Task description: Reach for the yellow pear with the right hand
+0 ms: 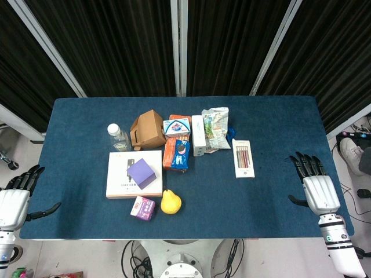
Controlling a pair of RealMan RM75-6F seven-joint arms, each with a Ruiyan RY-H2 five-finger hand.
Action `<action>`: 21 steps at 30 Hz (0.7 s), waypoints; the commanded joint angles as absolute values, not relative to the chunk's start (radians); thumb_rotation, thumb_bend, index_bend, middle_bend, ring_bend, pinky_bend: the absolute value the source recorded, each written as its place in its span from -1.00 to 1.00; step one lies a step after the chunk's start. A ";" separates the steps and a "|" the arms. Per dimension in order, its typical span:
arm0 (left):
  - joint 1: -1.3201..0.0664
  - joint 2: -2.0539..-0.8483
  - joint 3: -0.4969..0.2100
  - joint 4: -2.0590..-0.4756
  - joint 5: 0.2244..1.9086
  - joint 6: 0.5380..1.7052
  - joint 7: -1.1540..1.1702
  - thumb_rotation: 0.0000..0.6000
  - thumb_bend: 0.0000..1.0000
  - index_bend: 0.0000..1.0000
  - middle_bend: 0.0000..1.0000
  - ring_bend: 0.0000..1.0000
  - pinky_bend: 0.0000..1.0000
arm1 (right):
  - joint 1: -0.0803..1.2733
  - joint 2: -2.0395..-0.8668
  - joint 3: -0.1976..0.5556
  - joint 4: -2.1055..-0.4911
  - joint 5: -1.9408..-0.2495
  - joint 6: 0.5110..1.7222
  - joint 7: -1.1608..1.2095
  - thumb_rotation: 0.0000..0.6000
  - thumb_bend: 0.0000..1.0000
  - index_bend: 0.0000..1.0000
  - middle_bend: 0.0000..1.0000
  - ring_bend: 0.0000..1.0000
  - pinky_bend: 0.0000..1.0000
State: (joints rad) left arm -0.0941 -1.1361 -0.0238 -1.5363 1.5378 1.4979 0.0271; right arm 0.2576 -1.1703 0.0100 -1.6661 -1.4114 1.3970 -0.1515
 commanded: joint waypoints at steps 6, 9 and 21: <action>-0.094 -1.140 -0.024 -1.532 1.537 1.499 0.025 -0.33 -0.79 -0.83 -0.87 -0.72 -0.53 | 0.248 -1.157 0.016 -1.683 -1.431 1.392 -0.149 1.00 -1.00 -1.00 -1.00 -1.00 -1.00; -0.092 -1.140 -0.024 -1.530 1.537 1.501 0.024 -0.34 -0.79 -0.83 -0.87 -0.72 -0.53 | 0.245 -1.152 0.012 -1.694 -1.451 1.389 -0.141 1.00 -1.00 -1.00 -1.00 -1.00 -1.00; -0.097 -1.137 -0.028 -1.535 1.526 1.490 0.028 -0.33 -0.80 -0.83 -0.87 -0.72 -0.53 | 0.350 -1.152 0.014 -1.844 -1.610 1.267 -0.174 1.00 -1.00 -1.00 -1.00 -1.00 -1.00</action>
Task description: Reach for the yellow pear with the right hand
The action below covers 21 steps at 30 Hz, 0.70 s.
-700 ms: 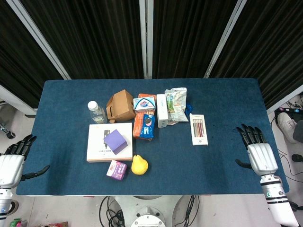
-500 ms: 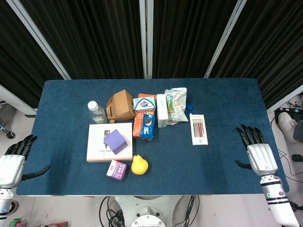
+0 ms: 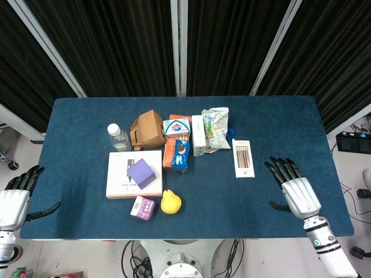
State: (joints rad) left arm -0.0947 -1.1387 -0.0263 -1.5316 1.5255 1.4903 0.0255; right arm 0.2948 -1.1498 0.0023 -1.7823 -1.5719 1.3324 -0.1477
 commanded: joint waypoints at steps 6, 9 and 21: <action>-0.098 -1.126 -0.028 -1.551 1.525 1.488 0.046 -0.33 -0.80 -0.83 -0.87 -0.72 -0.53 | 0.493 -1.211 0.058 -1.935 -1.619 1.075 -0.221 1.00 -1.00 -1.00 -1.00 -1.00 -1.00; -0.093 -1.127 -0.025 -1.553 1.524 1.491 0.047 -0.33 -0.80 -0.83 -0.87 -0.72 -0.53 | 0.554 -1.284 0.085 -1.928 -1.582 0.995 -0.255 1.00 -1.00 -1.00 -1.00 -1.00 -1.00; -0.069 -1.124 -0.020 -1.529 1.516 1.515 0.015 -0.34 -0.79 -0.83 -0.87 -0.72 -0.53 | 0.686 -1.567 0.127 -1.796 -1.423 0.873 -0.468 1.00 -1.00 -1.00 -1.00 -1.00 -1.00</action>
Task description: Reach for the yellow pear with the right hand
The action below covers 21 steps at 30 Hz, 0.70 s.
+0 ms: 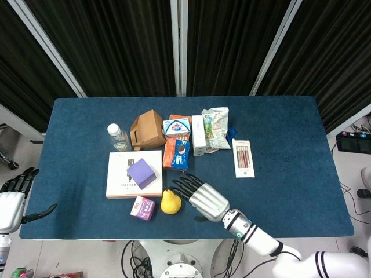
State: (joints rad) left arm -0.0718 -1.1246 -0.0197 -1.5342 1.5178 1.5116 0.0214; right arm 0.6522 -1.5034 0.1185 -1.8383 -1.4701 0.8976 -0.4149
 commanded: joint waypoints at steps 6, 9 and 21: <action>-0.060 -1.123 -0.018 -1.511 1.515 1.521 -0.003 -0.34 -0.79 -0.83 -0.87 -0.72 -0.53 | 0.715 -1.648 0.122 -1.730 -1.357 0.860 -0.540 1.00 -1.00 -1.00 -1.00 -1.00 -1.00; -0.054 -1.122 -0.016 -1.501 1.511 1.523 -0.010 -0.34 -0.79 -0.83 -0.87 -0.72 -0.53 | 0.725 -1.679 0.119 -1.698 -1.336 0.865 -0.565 1.00 -1.00 -1.00 -1.00 -1.00 -0.99; -0.038 -1.118 -0.014 -1.489 1.510 1.537 -0.026 -0.32 -0.79 -0.83 -0.87 -0.72 -0.53 | 0.754 -1.754 0.120 -1.613 -1.325 0.885 -0.525 1.00 -1.00 -1.00 -1.00 -1.00 -0.54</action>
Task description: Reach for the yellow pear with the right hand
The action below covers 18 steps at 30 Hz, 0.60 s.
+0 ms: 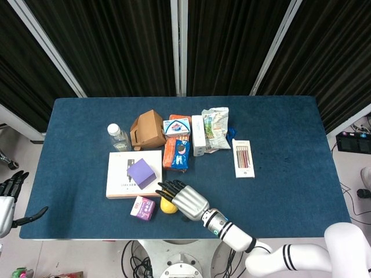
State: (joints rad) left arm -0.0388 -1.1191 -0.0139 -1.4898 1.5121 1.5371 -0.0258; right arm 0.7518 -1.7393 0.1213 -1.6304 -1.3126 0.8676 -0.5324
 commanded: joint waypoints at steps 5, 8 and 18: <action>-0.038 -1.119 -0.015 -1.485 1.508 1.530 -0.029 -0.33 -0.80 -0.83 -0.87 -0.72 -0.53 | 0.757 -1.779 0.113 -1.576 -1.335 0.905 -0.519 1.00 -0.97 -0.93 -0.97 -1.00 -0.37; -0.037 -1.120 -0.015 -1.481 1.507 1.528 -0.032 -0.33 -0.79 -0.83 -0.87 -0.72 -0.53 | 0.758 -1.799 0.113 -1.553 -1.346 0.921 -0.512 1.00 -0.89 -0.72 -0.88 -0.92 -0.27; -0.032 -1.123 -0.015 -1.465 1.501 1.526 -0.043 -0.32 -0.80 -0.83 -0.87 -0.72 -0.53 | 0.751 -1.877 0.104 -1.439 -1.436 1.016 -0.474 1.00 -0.65 -0.07 -0.29 -0.38 0.13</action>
State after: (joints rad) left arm -0.0321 -1.1231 -0.0156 -1.4654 1.5012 1.5257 -0.0428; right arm 0.7522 -1.8671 0.1062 -1.4504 -1.4259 1.0079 -0.4832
